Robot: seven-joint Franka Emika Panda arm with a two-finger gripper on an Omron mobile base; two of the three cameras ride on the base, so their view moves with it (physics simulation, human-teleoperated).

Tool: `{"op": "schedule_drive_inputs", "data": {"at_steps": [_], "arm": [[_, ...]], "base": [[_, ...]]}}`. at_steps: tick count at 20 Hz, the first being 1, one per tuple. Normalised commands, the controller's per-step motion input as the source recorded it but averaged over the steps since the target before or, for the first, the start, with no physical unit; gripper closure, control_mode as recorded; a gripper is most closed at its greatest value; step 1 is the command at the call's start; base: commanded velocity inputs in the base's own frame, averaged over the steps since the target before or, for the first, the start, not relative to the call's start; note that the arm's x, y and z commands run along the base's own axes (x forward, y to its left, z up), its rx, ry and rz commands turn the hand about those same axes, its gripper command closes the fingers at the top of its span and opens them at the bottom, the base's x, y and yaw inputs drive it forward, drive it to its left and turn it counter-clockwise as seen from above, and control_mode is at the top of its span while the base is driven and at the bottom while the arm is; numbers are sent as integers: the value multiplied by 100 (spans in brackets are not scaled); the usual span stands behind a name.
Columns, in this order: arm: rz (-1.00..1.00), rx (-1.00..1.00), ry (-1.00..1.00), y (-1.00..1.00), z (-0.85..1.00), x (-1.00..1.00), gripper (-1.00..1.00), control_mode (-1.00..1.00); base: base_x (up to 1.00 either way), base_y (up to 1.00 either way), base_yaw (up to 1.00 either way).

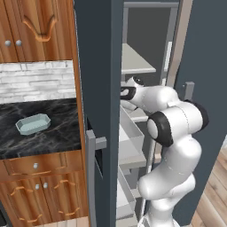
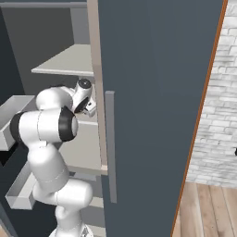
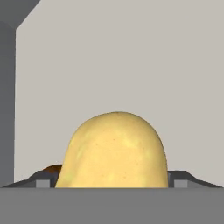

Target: Take the mushroom and potato out of the freezer and place them in the tupperware container on the counter. Then put the tupperware containing the vegetables back in the freezer.

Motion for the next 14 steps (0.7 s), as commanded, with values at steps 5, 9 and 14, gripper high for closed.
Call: {"op": "schedule_drive_inputs", "data": {"at_steps": [5, 9, 14], "arm": [[-12, 6, -2, -27, 12, -55, 100, -100], [-10, 9, -3, -38, 52, -95, 100, -100], [-3, 5, 0, -37, 63, -99, 100, -100]], "base": [[0, 0, 0], [0, 0, 0], [0, 0, 0]]}}
